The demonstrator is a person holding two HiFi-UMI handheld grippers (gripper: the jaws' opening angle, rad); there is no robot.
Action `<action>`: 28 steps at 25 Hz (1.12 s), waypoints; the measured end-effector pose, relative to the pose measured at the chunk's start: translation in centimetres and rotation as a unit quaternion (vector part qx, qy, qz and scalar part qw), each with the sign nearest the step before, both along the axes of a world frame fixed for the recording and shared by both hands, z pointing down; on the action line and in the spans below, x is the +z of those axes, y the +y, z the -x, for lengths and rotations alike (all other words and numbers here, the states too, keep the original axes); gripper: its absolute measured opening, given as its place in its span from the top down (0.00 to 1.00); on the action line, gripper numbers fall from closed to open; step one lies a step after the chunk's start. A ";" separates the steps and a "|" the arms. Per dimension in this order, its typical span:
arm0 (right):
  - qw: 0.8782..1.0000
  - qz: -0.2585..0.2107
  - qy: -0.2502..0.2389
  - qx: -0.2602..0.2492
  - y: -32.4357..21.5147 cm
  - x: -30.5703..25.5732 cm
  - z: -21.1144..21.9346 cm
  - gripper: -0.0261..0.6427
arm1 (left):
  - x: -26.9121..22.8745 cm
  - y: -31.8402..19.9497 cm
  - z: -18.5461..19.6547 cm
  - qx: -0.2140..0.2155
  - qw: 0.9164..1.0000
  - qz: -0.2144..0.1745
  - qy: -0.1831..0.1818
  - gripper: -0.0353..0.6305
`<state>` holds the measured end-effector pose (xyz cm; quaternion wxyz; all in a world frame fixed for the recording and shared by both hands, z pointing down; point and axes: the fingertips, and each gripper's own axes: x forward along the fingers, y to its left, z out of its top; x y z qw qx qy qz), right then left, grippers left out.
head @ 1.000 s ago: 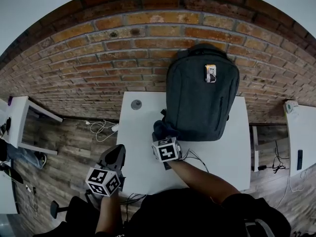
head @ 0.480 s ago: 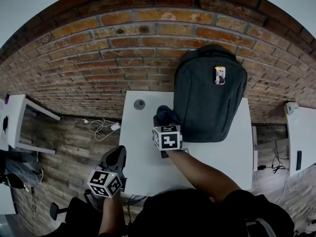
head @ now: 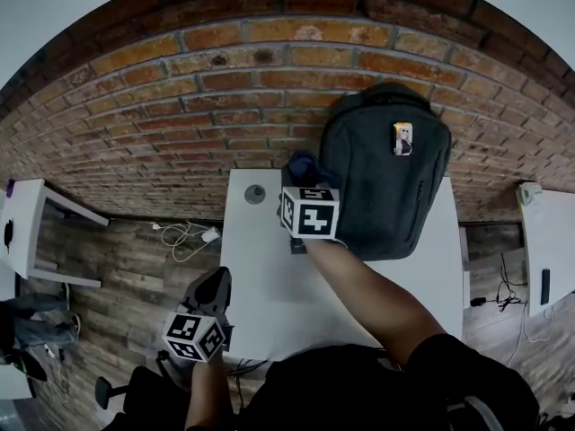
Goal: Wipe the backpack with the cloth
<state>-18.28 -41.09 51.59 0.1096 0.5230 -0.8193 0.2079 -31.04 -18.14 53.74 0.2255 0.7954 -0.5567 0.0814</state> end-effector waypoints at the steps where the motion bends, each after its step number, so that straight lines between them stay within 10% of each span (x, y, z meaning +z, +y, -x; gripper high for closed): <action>1: 1.000 -0.003 -0.005 0.005 -0.7 -0.8 -0.1 0.81 | 0.1 0.0 0.1 0.000 1.000 0.000 0.001 0.95; 17: 0.995 -0.088 0.019 0.035 -7.1 -11.3 -2.6 0.81 | 0.3 0.7 1.1 -0.008 1.000 -0.004 0.009 0.95; 28: 0.965 -0.225 0.098 0.090 -4.7 -16.6 -12.1 0.81 | -0.9 0.1 0.3 -0.007 1.000 -0.023 0.001 0.95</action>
